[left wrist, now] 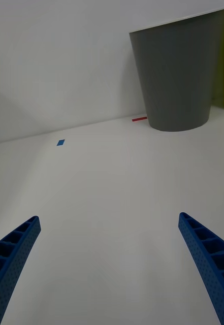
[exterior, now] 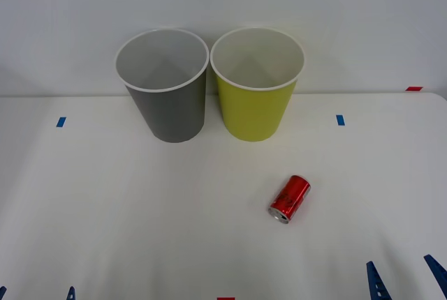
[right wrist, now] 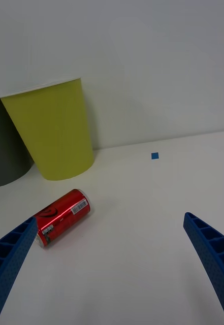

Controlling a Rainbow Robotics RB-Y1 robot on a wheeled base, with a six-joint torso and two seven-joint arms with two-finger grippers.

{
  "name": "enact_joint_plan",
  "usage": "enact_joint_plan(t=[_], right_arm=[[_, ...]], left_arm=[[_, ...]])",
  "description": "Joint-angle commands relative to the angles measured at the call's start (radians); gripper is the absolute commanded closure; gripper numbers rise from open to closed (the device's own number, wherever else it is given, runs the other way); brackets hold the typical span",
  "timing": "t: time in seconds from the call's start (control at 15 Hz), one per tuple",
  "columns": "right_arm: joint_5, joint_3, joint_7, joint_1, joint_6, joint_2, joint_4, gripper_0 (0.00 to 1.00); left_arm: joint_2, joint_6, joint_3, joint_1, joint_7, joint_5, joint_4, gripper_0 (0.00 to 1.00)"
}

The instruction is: Put cans in the gray bin and PET bottles in the light green bin.

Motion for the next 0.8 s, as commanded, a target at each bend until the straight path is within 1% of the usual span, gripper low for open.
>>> enact_joint_plan(t=[0.07,0.8], right_arm=[[0.0,0.0,0.0,0.0,0.0,0.0,0.0,0.0],[0.0,0.0,0.0,0.0,0.0,0.0,0.0,0.0]], left_arm=[[0.0,0.0,0.0,0.0,0.0,0.0,0.0,0.08],[0.0,0.0,0.0,0.0,0.0,0.0,0.0,0.08]])
